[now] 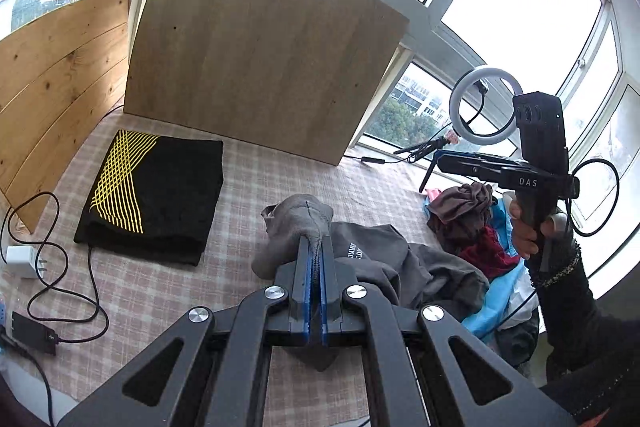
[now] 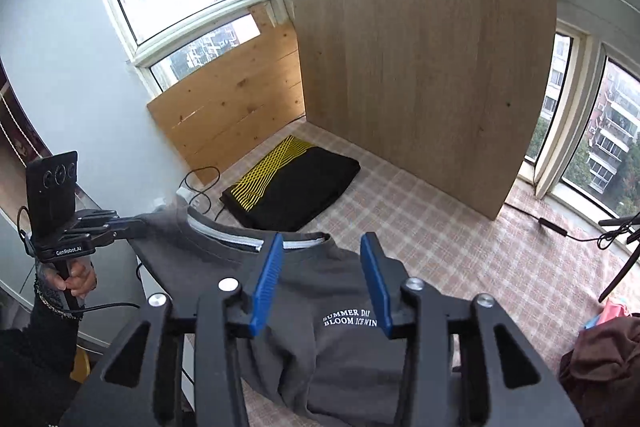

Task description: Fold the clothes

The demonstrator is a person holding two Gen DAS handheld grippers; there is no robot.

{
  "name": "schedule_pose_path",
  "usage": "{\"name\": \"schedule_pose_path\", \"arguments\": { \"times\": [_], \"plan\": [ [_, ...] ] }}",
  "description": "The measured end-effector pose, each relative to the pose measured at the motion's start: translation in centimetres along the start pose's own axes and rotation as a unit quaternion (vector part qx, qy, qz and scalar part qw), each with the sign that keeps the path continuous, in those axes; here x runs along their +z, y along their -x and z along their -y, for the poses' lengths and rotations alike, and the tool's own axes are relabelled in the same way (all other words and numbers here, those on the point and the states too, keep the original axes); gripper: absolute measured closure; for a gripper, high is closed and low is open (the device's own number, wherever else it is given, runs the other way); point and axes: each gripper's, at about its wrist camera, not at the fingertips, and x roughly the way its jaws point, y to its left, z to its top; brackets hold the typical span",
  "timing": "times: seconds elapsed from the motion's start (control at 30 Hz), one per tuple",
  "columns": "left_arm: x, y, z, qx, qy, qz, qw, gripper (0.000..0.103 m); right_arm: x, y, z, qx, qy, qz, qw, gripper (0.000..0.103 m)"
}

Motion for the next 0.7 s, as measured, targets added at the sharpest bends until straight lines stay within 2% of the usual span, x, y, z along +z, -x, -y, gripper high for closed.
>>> {"name": "schedule_pose_path", "arguments": {
  "times": [0.07, 0.13, 0.17, 0.23, 0.33, 0.4, 0.47, 0.53, 0.6, 0.63, 0.7],
  "plan": [
    [-1.1, -2.0, 0.1, -0.002, 0.006, -0.023, 0.9997, 0.101, -3.8, -2.7, -0.8, 0.029, -0.013, -0.036, 0.999, 0.058],
    [-1.9, -4.1, 0.2, -0.030, 0.024, -0.047, 0.9982, 0.101, -8.0, -5.0, -0.7, 0.040, -0.051, -0.065, 0.996, 0.058],
    [-2.3, -5.1, 0.6, -0.041, 0.028, -0.058, 0.9971, 0.101, -10.1, -5.8, -0.2, 0.033, -0.075, -0.078, 0.994, 0.058],
    [-2.6, -7.4, 3.0, -0.056, 0.006, -0.078, 0.9954, 0.101, -14.0, -5.9, 1.9, -0.001, -0.133, -0.091, 0.987, 0.058],
    [-2.8, -11.2, 8.9, -0.113, -0.039, -0.111, 0.9866, 0.101, -18.2, -2.3, 5.8, -0.049, -0.211, -0.069, 0.974, 0.058],
    [-3.0, -14.1, 14.2, -0.148, -0.079, -0.125, 0.9779, 0.101, -20.2, 1.8, 7.8, -0.100, -0.247, -0.038, 0.963, 0.058],
    [-3.8, -16.9, 19.6, -0.179, -0.114, -0.143, 0.9665, 0.100, -21.8, 6.0, 9.2, -0.144, -0.271, -0.009, 0.952, 0.058],
    [-5.1, -19.6, 23.5, -0.203, -0.134, -0.189, 0.9513, 0.098, -23.5, 9.4, 10.1, -0.183, -0.295, 0.009, 0.938, 0.058],
    [-6.2, -21.0, 25.0, -0.223, -0.133, -0.250, 0.9327, 0.093, -25.2, 11.9, 10.8, -0.193, -0.325, 0.024, 0.925, 0.058],
    [-6.3, -20.5, 24.7, -0.235, -0.132, -0.255, 0.9288, 0.089, -25.9, 12.5, 10.9, -0.192, -0.335, 0.029, 0.922, 0.058],
    [-5.7, -18.8, 22.4, -0.234, -0.136, -0.244, 0.9312, 0.089, -27.0, 12.7, 10.8, -0.191, -0.347, 0.032, 0.918, 0.058]
  ]
}}
